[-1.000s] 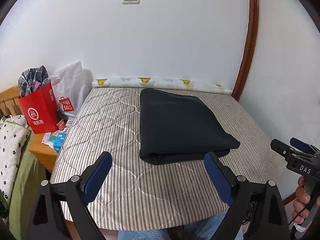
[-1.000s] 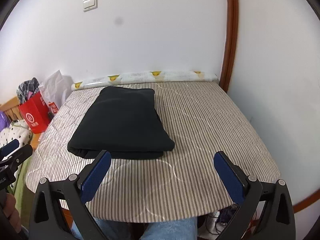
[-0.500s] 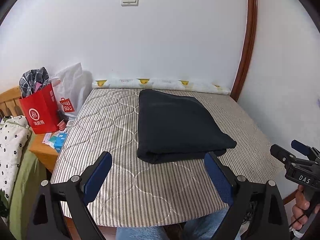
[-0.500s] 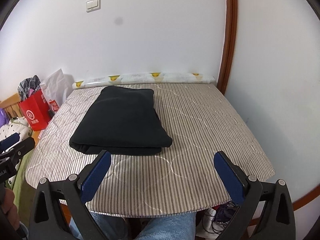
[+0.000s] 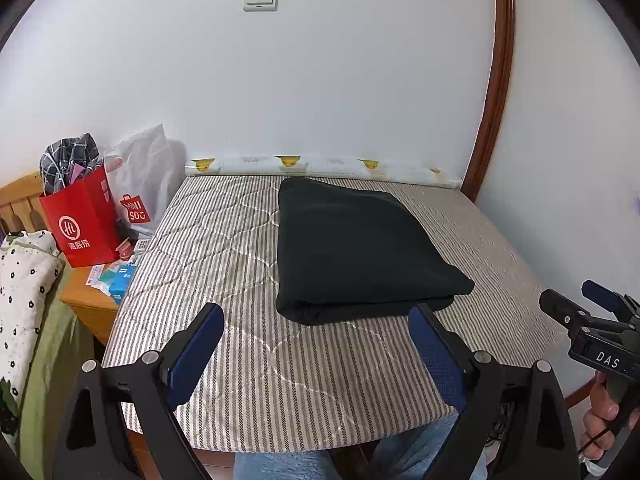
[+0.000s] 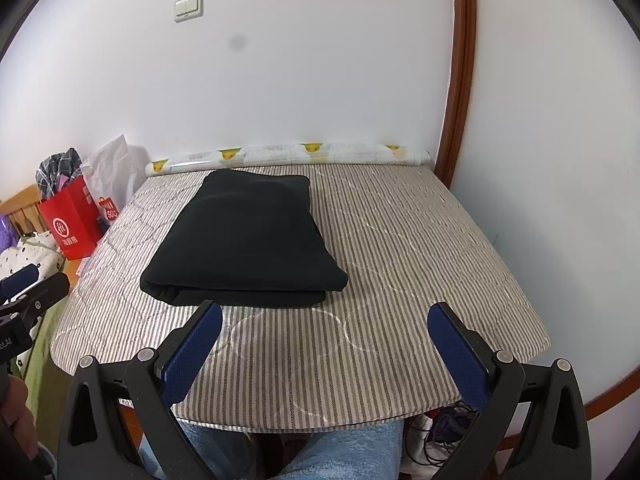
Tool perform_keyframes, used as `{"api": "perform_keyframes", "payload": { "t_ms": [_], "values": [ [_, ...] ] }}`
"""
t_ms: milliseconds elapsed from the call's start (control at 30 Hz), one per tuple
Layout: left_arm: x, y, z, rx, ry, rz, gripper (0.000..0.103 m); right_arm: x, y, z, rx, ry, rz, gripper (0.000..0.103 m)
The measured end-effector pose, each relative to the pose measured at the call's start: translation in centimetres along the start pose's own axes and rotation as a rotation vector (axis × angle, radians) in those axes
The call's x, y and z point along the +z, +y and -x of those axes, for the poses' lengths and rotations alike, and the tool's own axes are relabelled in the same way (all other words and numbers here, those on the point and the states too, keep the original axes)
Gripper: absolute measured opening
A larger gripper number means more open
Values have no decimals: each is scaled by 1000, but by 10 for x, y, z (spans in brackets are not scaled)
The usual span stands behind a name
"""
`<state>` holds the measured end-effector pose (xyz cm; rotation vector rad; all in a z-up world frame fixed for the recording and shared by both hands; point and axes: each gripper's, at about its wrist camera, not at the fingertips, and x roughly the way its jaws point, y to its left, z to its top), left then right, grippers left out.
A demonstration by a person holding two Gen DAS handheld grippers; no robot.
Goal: Fold small clothes
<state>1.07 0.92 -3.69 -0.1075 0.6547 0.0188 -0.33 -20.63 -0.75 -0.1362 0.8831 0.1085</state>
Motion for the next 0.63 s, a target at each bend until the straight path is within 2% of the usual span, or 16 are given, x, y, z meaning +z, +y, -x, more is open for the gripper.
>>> {"api": "perform_keyframes", "payload": {
  "t_ms": [633],
  "values": [
    [1, 3, 0, 2, 2, 7, 93, 1, -8, 4, -1, -9, -6, 101]
  ]
}}
